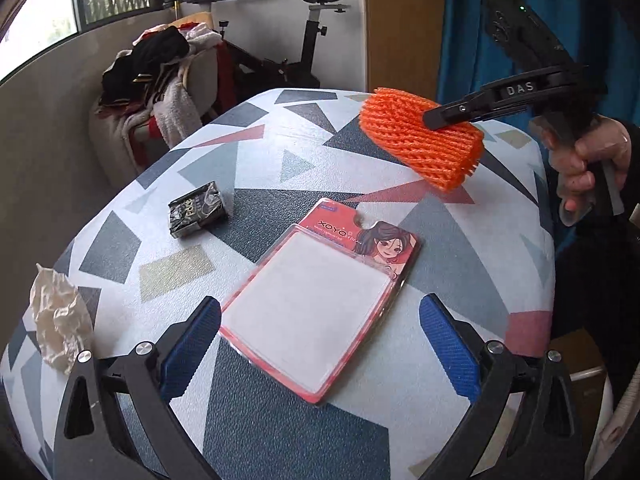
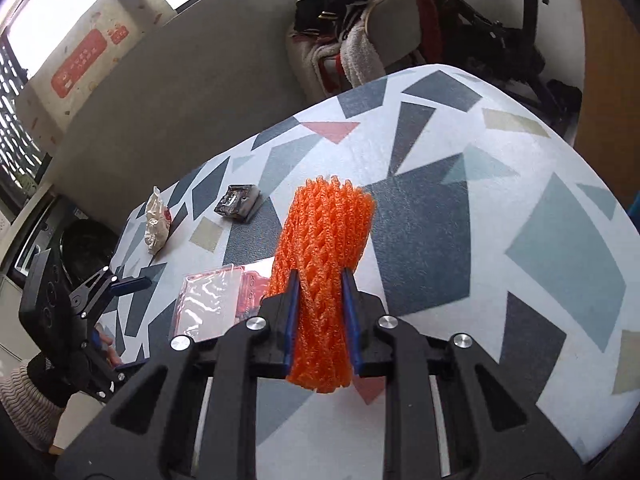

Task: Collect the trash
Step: 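Lift the orange foam net off the table with the right tool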

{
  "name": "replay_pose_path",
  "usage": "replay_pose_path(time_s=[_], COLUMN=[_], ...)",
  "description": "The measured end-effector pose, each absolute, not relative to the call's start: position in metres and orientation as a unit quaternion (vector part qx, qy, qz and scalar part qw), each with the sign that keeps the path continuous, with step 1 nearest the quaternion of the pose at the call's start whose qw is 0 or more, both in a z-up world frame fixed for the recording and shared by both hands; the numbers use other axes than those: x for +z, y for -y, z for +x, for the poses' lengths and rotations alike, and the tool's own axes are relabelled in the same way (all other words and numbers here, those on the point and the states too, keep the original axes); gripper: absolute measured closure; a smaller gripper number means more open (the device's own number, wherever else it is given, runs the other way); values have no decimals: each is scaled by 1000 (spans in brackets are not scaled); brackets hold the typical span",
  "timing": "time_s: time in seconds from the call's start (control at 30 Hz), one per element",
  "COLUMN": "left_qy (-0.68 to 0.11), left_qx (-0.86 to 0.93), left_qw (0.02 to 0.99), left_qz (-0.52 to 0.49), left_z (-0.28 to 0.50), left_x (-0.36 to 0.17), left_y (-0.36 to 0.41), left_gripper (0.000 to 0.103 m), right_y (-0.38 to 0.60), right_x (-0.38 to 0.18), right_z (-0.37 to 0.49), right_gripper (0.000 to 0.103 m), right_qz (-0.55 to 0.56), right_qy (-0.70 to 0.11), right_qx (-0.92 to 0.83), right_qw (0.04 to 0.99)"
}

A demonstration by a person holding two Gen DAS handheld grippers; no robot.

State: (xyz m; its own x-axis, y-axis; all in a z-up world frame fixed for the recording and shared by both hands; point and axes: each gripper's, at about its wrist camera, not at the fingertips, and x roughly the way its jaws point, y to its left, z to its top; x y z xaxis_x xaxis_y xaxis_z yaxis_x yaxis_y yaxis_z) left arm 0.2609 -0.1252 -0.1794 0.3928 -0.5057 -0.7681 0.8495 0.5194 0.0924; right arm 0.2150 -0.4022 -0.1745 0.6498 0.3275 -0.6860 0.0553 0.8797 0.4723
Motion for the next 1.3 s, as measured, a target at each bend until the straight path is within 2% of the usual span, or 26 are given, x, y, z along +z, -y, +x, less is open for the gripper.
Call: replay_pose_path(time_s=[0.13, 0.37, 0.6, 0.73, 0.93, 1.17, 1.3], left_qy=[-362, -338, -318, -337, -417, -434, -436], left_qx=[-446, -487, -526, -522, -495, -411, -354], left_qw=[768, 713, 692, 685, 709, 762, 808], left_qz=[283, 373, 378, 381, 279, 249, 179], left_z=[286, 293, 289, 295, 320, 304, 282], left_x=[-192, -205, -206, -217, -219, -212, -195], left_y=[147, 168, 169, 170, 162, 142, 118], left_gripper=[6, 6, 6, 6, 6, 7, 7], right_y=[410, 403, 402, 402, 401, 400, 395], right_x=[-184, -185, -190, -193, -194, -181, -172], right_z=[197, 189, 196, 198, 200, 197, 191], right_gripper=[80, 80, 80, 80, 80, 80, 80], right_qz=[237, 211, 206, 207, 206, 209, 210], right_qy=[-420, -421, -426, -431, -434, -419, -414], right_qx=[72, 80, 78, 74, 71, 78, 87], right_qw=[873, 879, 877, 875, 874, 880, 882])
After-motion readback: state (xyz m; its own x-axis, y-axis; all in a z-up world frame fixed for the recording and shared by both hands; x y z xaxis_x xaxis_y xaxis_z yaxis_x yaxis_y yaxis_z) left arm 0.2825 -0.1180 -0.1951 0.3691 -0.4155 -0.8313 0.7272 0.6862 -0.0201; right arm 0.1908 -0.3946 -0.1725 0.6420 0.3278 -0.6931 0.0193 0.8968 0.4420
